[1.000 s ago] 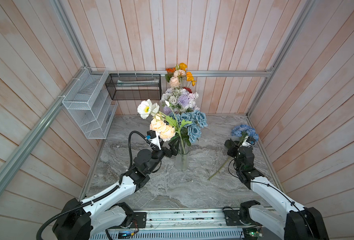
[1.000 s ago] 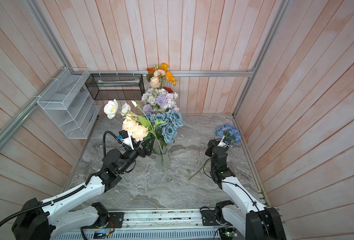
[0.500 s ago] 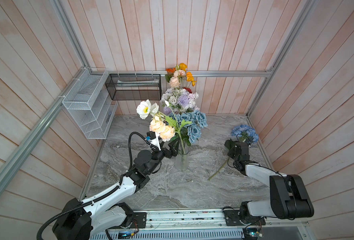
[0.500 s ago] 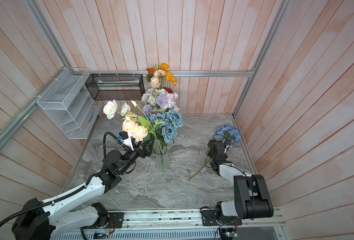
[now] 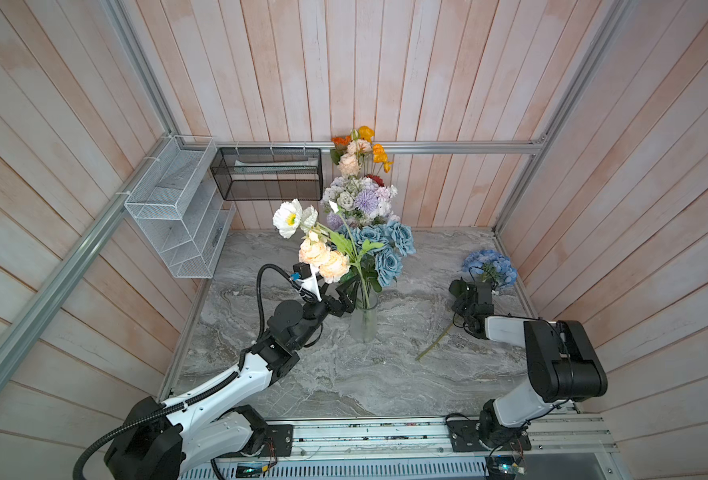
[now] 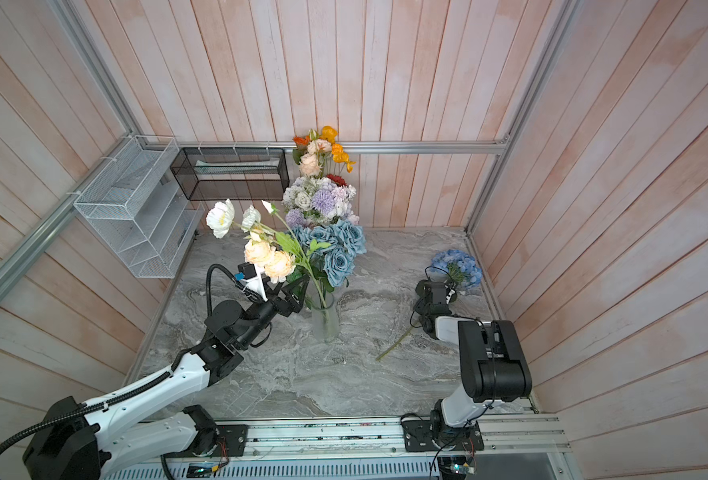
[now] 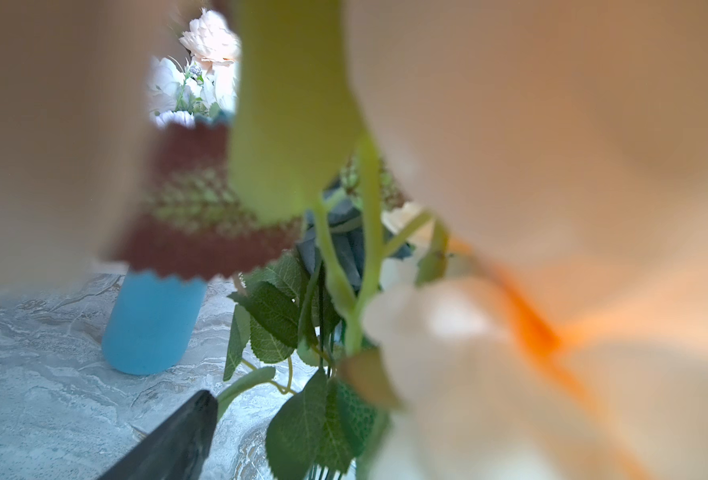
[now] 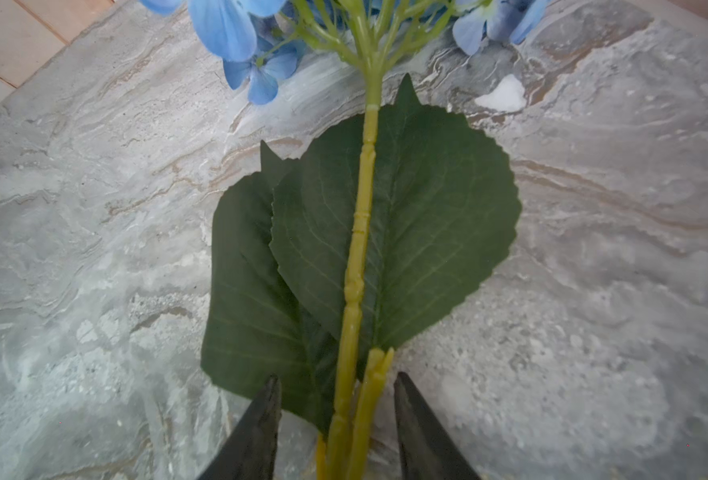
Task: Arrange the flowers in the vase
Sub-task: 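Grasp the blue hydrangea stem on the table with the right gripper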
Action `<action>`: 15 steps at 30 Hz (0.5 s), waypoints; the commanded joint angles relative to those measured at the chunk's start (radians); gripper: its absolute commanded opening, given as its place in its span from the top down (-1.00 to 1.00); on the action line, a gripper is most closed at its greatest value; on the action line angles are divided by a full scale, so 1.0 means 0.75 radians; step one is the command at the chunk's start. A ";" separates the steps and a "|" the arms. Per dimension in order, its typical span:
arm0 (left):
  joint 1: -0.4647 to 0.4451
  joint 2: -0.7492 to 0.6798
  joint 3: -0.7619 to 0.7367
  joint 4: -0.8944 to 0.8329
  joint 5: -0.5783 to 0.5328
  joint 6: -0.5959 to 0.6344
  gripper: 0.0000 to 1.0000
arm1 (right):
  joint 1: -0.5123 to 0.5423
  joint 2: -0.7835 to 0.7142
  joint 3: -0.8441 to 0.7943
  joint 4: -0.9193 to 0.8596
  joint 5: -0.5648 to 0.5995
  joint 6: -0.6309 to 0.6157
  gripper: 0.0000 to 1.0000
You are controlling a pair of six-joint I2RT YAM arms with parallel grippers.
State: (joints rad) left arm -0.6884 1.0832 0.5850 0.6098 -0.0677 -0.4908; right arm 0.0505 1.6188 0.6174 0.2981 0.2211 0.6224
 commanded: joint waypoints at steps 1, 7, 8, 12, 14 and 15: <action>0.006 -0.030 -0.018 0.014 -0.016 -0.004 -1.00 | -0.010 0.049 0.059 -0.022 -0.059 0.008 0.16; 0.006 -0.041 -0.024 0.007 -0.024 -0.011 -1.00 | -0.009 0.092 0.090 -0.078 -0.096 0.018 0.26; 0.006 -0.043 -0.027 0.007 -0.026 -0.010 -1.00 | -0.010 0.089 0.093 -0.094 -0.107 0.017 0.26; 0.006 -0.047 -0.032 0.009 -0.033 -0.010 -1.00 | -0.009 0.080 0.076 -0.159 -0.127 0.020 0.28; 0.006 -0.047 -0.034 0.015 -0.036 -0.008 -1.00 | -0.008 0.092 0.079 -0.189 -0.144 0.021 0.34; 0.006 -0.046 -0.035 0.018 -0.037 -0.006 -1.00 | -0.009 0.096 0.087 -0.206 -0.153 0.017 0.34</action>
State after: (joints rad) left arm -0.6884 1.0634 0.5747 0.6071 -0.0757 -0.4942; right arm 0.0463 1.6737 0.6758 0.2584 0.1497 0.6285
